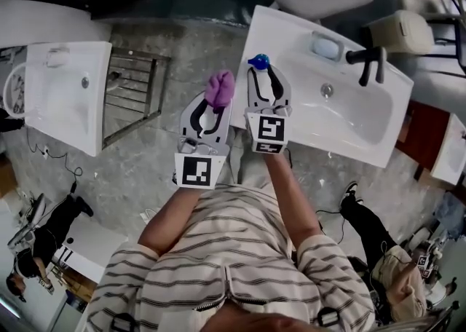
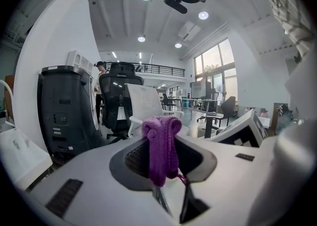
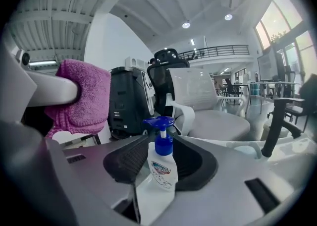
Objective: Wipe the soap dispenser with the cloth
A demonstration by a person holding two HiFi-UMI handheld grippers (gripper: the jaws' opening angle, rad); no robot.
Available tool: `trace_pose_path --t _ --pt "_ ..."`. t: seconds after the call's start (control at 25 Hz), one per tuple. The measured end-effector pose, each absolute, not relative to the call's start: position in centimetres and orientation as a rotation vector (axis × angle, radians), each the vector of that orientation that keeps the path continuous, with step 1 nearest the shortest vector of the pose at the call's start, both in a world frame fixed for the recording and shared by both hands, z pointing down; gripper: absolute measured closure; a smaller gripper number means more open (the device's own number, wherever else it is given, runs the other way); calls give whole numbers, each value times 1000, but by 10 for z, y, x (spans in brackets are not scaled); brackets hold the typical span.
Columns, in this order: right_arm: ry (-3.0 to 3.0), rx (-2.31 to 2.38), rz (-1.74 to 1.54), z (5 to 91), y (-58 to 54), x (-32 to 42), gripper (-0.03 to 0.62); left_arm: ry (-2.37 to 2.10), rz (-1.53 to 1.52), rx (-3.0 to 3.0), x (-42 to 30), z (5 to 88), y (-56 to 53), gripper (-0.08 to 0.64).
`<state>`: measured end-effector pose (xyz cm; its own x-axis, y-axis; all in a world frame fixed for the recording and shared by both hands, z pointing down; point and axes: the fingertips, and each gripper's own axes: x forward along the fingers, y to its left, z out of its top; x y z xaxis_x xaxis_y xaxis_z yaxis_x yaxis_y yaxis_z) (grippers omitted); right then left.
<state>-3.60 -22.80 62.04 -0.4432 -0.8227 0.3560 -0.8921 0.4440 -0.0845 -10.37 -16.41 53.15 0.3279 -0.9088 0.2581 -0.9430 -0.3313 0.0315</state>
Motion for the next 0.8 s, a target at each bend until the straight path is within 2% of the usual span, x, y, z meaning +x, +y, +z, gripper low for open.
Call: trace_pose_path --t 0.32,0.4,0.8 --pt "-2378 1524 343 631 -245 -38 431 -1682 306 2423 -108 535 -164 443" --pt "-2377 1520 335 631 -247 -39 471 -1677 312 2419 -110 537 -163 443" --pt "-2400 1511 423 618 -245 -24 460 -1662 293 2426 -110 535 -157 443"
